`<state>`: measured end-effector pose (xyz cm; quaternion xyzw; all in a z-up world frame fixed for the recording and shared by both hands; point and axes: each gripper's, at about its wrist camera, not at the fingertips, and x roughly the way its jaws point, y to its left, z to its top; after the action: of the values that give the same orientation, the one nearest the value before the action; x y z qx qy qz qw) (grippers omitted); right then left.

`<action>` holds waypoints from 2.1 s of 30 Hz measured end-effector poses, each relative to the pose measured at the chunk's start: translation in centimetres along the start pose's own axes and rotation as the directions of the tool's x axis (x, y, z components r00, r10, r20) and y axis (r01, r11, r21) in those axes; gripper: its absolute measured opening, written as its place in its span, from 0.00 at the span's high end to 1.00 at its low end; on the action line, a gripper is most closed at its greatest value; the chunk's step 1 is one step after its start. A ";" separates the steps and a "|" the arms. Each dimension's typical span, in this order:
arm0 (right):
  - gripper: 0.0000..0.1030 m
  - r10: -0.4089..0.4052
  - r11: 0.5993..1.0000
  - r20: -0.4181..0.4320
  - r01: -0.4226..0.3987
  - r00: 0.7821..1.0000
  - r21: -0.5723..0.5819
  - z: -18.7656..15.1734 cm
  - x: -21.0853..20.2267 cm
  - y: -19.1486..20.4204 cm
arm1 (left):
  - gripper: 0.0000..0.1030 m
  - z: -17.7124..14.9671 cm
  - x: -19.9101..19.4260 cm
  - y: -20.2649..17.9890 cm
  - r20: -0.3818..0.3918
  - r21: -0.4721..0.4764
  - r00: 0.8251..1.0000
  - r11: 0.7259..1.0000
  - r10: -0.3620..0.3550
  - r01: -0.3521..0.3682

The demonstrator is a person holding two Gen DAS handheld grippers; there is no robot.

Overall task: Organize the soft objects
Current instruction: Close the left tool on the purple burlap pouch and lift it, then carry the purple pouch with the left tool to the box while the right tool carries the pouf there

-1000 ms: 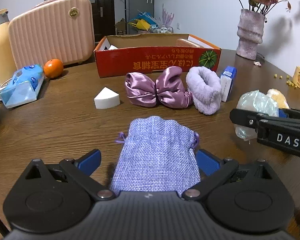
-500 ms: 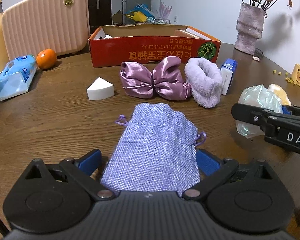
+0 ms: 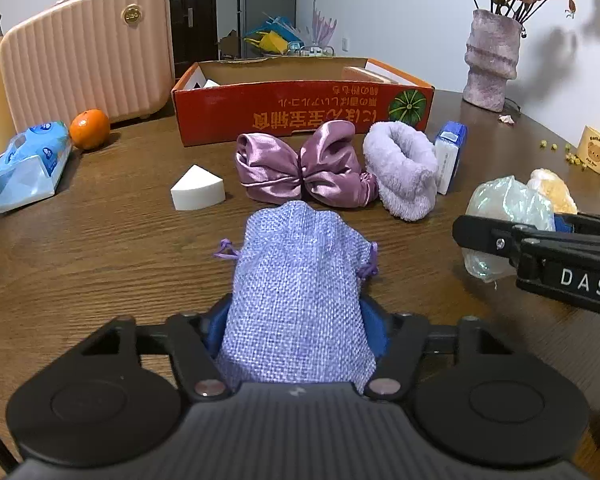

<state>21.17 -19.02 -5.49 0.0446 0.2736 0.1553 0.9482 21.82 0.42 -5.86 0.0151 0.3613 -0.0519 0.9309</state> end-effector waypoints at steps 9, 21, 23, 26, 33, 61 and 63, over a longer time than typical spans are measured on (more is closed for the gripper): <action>0.54 -0.001 1.000 0.000 0.001 1.000 0.001 0.0 0.0 0.0 | 0.48 0.1 -0.1 0.3 0.022 -0.012 1.000 1.000 0.013 -0.013; 0.54 -0.007 1.000 0.053 0.007 0.999 0.003 0.4 0.0 0.0 | 0.52 1.7 0.5 2.8 0.082 -0.108 0.994 0.992 0.073 -0.064; 0.54 -0.011 1.000 0.068 0.011 0.998 0.005 0.7 0.1 0.0 | 0.53 2.0 0.4 3.3 0.099 -0.132 0.992 0.989 0.081 -0.068; 0.54 -0.016 1.000 0.098 0.014 0.995 0.014 1.3 0.4 0.0 | 0.54 2.6 0.0 3.7 0.135 -0.150 0.986 0.986 0.100 -0.080; 0.55 -0.027 0.999 0.162 0.021 0.986 0.038 3.2 1.6 0.4 | 0.55 4.5 -0.2 3.7 0.204 -0.177 0.971 0.980 0.127 -0.091; 0.54 -0.080 0.986 0.336 0.026 0.939 0.162 11.2 7.3 -0.2 | 0.55 12.9 2.5 4.2 0.317 -0.359 0.925 0.929 0.209 -0.087; 0.54 -0.085 0.986 0.335 0.030 0.938 0.166 11.7 7.9 -0.4 | 0.55 13.6 2.9 3.9 0.327 -0.363 0.922 0.928 0.209 -0.082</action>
<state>33.81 -16.86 0.33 0.1378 0.1179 0.0949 0.9788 33.49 3.15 2.18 -0.1298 0.1862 0.0803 0.9706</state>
